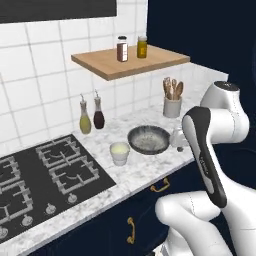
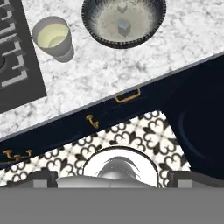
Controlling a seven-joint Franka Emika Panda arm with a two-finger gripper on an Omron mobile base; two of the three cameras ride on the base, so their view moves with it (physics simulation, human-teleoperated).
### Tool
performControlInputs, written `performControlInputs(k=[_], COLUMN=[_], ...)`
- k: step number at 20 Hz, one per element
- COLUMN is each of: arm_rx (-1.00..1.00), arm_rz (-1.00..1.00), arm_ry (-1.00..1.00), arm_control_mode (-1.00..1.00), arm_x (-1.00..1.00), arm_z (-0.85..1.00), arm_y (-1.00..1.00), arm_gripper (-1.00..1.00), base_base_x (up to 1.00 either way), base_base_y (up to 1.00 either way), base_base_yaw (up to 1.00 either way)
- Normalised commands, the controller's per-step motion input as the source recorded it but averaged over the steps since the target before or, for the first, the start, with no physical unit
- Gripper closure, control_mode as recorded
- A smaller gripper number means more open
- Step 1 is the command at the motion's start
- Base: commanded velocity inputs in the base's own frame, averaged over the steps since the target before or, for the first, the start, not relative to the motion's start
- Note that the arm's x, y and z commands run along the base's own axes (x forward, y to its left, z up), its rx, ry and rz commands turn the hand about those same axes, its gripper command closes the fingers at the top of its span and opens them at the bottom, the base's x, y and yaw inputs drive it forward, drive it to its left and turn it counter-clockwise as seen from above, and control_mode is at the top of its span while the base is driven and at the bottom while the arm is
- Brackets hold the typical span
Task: Grab a lemon wedge from the fridge and one ice cube from the ice bowl, and put them in the glass of lemonade.
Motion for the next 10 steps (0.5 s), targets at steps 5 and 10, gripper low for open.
performControlInputs(k=[5,10], arm_rx=[0.00,0.00], arm_rz=[0.00,0.00], arm_ry=[0.00,0.00], arm_control_mode=[1.00,1.00], arm_x=[0.00,0.00], arm_z=[0.00,0.00], arm_y=[0.00,0.00], arm_gripper=[-1.00,-1.00], base_base_x=[0.40,0.29], base_base_y=[0.00,-0.08], base_base_yaw=[0.50,0.46])
